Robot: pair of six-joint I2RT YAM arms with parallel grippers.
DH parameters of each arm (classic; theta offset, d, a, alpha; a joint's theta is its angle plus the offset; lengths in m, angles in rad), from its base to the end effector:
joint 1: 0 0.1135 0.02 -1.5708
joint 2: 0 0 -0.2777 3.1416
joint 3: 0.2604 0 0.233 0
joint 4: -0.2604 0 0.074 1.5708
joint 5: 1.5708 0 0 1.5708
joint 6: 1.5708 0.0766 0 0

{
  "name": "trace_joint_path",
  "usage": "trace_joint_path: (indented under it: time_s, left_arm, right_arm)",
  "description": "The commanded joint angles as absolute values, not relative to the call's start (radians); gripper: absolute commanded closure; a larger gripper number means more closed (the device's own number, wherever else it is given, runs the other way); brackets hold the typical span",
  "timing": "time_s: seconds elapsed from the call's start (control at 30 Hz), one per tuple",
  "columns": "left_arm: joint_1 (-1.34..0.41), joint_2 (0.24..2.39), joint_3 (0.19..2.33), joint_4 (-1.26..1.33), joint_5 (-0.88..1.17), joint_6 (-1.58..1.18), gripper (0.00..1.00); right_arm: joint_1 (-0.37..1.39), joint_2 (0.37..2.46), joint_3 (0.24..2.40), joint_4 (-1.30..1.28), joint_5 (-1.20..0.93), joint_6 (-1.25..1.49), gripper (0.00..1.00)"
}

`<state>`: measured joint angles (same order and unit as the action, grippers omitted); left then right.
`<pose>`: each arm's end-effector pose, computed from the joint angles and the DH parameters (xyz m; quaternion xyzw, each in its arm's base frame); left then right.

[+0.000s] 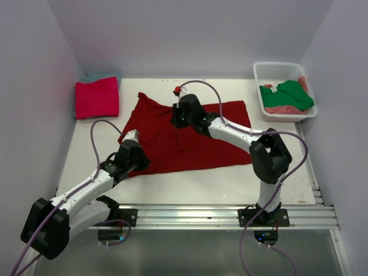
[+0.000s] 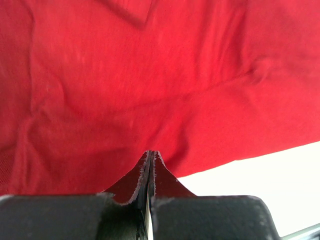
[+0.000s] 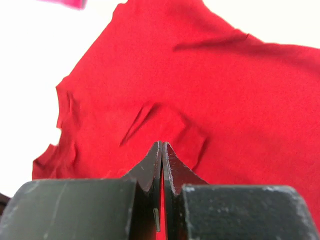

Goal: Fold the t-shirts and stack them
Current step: Fold the flattened tshirt in 1/3 of the way

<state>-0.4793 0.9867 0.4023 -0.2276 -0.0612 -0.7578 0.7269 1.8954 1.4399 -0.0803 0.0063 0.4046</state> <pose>0.1719 -0.0840 0.1618 -0.1401 0.9179 -0.1915 0.3181 0.3490 0.3097 0.2546 -0.1379 0.8580 0.2629 0.4191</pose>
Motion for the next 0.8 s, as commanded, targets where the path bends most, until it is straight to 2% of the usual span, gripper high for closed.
trace_joint_path:
  time_s: [0.0,0.03,0.07,0.1,0.2,0.47,0.77]
  left_arm:
    - [-0.483,0.988,0.485,-0.172,-0.144,-0.706,0.98]
    - [-0.483,0.999,0.495,-0.155,-0.176,-0.695,0.94]
    - [-0.483,1.017,0.517,-0.138,-0.189,-0.687,0.85]
    - [-0.479,1.037,0.534,-0.114,-0.192,-0.666,0.70]
    - [-0.472,1.135,0.607,-0.095,-0.206,-0.632,0.56]
    - [-0.443,1.328,0.664,-0.017,-0.138,-0.578,0.53]
    - [-0.431,1.482,0.715,-0.031,-0.209,-0.543,0.56]
  right_arm:
    - [0.781,1.885,1.356,-0.066,-0.025,0.440,1.00]
    - [0.793,1.888,1.350,-0.087,-0.028,0.454,1.00]
    - [0.804,1.888,1.339,-0.081,-0.046,0.468,1.00]
    - [0.827,1.890,1.309,-0.069,-0.064,0.478,1.00]
    - [0.880,1.888,1.273,-0.078,-0.066,0.488,1.00]
    - [0.919,1.836,1.160,-0.063,-0.057,0.514,1.00]
    - [0.919,1.848,1.135,-0.061,-0.048,0.508,1.00]
